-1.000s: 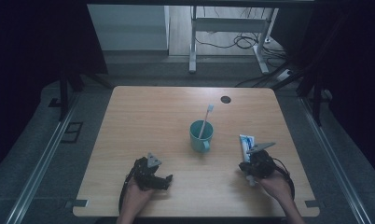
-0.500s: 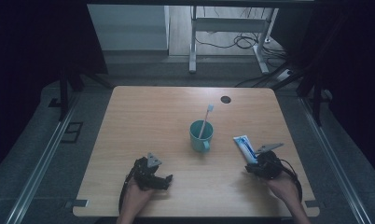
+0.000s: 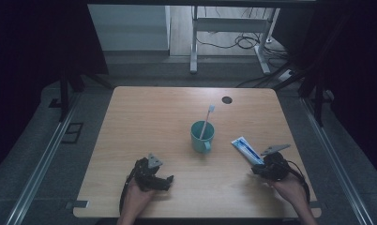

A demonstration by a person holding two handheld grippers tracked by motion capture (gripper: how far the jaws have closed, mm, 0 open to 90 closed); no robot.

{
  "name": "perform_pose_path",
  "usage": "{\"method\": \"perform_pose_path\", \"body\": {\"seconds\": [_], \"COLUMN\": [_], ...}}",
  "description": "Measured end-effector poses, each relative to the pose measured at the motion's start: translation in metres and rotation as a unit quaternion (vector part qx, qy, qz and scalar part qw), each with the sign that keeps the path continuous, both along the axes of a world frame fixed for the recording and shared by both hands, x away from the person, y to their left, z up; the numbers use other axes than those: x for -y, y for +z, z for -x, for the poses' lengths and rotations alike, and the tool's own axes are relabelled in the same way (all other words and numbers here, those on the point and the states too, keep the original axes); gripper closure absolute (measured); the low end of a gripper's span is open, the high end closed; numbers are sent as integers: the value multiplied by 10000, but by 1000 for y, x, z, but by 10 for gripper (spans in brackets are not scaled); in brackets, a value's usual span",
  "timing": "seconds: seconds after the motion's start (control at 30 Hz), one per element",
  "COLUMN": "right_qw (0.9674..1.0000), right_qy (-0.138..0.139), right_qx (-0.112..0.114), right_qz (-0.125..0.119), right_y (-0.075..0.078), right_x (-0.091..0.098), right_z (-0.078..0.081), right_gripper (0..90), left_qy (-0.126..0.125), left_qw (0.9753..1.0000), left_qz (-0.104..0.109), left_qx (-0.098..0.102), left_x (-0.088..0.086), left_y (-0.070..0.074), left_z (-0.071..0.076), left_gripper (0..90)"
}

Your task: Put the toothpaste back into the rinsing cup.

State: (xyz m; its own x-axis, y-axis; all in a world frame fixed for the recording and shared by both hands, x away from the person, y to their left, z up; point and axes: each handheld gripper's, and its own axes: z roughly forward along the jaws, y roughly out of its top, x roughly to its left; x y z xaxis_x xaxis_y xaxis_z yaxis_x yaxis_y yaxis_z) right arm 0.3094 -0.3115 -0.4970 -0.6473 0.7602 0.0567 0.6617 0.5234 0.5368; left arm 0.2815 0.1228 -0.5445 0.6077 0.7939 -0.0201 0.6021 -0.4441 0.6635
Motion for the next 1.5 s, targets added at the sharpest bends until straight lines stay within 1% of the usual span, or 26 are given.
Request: {"method": "perform_pose_path", "body": {"seconds": [0.17, 0.23, 0.33, 0.5, 0.67, 0.77, 1.0, 1.07, 1.27, 1.5], "right_qw": [9999, 9999, 9998, 9996, 9987, 9976, 9935, 9919, 9871, 9812], "right_qy": [75, 101, 106, -1, -62, -103, -109, -118, -150, -172], "right_qx": [89, 123, 98, -30, -180, -285, -568, -665, -908, -1208], "right_qz": [0, 47, 120, 297, 471, 627, 980, 1080, 1307, 1494], "right_y": [12, 17, 24, 29, 29, 27, 22, 19, 14, 8], "right_x": [-5, -6, -6, -4, -2, -1, -6, -8, -14, -22], "right_z": [1, 0, -3, -11, -22, -29, -44, -48, -60, -72], "right_gripper": [696, 661, 605, 502, 445, 413, 368, 358, 355, 365], "left_qy": [9, 12, 15, 12, 7, 11, 11, 10, 12, 14], "left_qw": [10000, 10000, 10000, 10000, 10000, 10000, 10000, 10000, 10000, 10000], "left_qz": [11, 11, 10, 6, 2, 1, 3, 7, 4, 9], "left_qx": [-5, -7, -11, -13, -19, -17, -17, -19, -16, -15], "left_x": [0, 0, 0, 0, 0, 0, 0, 0, 0, 0], "left_y": [0, 0, 0, 0, 0, 0, 0, 0, 0, 0], "left_z": [0, 0, 0, 0, 0, 0, 0, 0, 0, 0], "left_gripper": [14, 15, 15, 15, 15, 15, 15, 15, 15, 15]}}
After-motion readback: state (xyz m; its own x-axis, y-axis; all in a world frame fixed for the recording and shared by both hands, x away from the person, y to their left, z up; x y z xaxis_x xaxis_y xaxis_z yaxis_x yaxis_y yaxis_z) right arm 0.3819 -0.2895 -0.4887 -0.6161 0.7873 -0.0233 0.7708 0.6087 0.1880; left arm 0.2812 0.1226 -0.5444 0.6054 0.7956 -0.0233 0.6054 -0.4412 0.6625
